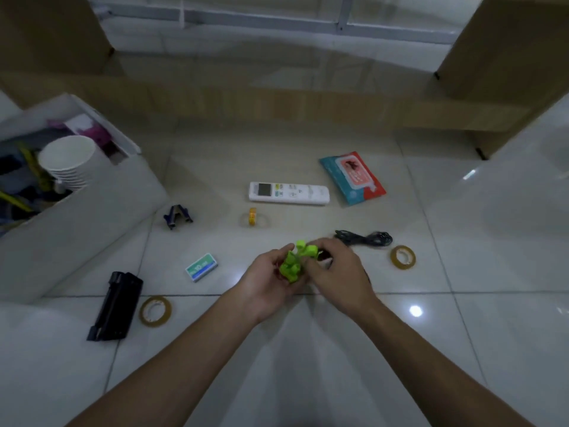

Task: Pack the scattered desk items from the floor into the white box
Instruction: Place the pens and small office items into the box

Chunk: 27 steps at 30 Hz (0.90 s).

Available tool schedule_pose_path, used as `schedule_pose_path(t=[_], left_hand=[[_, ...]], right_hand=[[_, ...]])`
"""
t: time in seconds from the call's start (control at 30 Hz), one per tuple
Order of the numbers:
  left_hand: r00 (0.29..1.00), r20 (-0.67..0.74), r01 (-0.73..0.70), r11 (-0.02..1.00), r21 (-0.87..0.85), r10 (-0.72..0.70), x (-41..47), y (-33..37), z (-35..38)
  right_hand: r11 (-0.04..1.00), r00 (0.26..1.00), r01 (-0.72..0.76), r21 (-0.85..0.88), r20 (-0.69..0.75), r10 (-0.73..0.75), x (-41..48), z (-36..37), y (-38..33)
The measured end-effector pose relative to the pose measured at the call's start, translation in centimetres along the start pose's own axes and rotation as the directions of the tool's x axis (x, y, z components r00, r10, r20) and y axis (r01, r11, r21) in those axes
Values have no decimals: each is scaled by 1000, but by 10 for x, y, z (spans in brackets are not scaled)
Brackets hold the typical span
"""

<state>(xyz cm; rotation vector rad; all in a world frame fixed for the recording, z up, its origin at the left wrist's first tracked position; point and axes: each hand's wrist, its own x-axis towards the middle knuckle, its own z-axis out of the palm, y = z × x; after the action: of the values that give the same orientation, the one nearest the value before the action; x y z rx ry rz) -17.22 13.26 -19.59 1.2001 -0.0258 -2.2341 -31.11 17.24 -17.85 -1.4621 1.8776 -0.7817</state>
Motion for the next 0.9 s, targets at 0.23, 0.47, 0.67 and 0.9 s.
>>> schedule_pose_path(t=[0.23,0.47,0.67,0.9], left_hand=[[996,-14,-86,994,-71,85,-27,29,-16],[965,-122,-240,969,-53,232,-75,105,-42],[922,-131,-306,892,334,365,-120,156,-51],[802,-99,-534,782,322,589,-141,202,-53]], right_hand=[[967,957,247,65,141,-254,3,38,-35],[875,793,482,35,408,-453,29,93,-103],[755,720,649,98,242,-651,64,111,-169],[792,794,587,168,74,-604,93,140,-228]])
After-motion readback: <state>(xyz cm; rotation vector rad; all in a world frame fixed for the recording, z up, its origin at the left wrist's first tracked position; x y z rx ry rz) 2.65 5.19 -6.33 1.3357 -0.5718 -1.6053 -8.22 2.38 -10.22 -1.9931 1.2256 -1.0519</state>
